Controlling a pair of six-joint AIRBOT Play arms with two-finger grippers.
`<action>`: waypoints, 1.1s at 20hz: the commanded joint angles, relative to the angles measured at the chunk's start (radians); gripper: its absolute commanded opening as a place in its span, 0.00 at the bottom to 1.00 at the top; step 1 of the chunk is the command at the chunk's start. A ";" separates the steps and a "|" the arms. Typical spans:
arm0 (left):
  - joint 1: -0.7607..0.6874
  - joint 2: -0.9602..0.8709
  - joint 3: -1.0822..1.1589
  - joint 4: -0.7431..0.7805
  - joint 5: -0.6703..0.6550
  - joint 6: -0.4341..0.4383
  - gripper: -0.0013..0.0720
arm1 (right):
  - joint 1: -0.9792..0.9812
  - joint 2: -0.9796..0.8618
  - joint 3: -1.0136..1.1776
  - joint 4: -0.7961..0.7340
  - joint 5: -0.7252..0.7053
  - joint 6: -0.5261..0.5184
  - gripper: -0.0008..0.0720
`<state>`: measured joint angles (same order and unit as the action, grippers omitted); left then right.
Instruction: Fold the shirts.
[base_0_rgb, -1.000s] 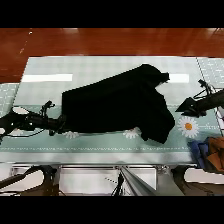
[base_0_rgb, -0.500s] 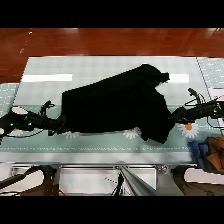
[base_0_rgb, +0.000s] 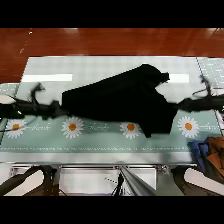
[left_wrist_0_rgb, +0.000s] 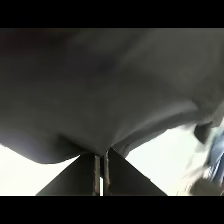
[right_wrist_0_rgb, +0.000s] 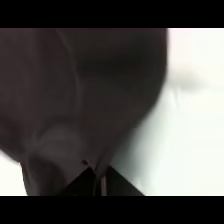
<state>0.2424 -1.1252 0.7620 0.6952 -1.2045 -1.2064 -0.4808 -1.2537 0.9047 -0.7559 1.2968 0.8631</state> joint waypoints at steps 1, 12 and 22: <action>0.000 0.163 0.276 -0.053 0.011 0.008 0.05 | 0.001 0.183 0.168 0.229 -0.129 -0.011 0.04; 0.000 0.442 1.151 0.189 0.162 -0.080 0.04 | 0.001 0.481 1.038 -0.276 -0.441 0.507 0.04; 0.000 0.515 1.253 0.469 -0.502 -0.330 0.04 | 0.001 0.582 1.145 -0.511 0.353 0.587 0.04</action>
<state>0.2424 -0.6113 2.0098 1.1164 -1.4864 -1.4757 -0.4808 -0.6682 2.0350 -1.2137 1.3674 1.4567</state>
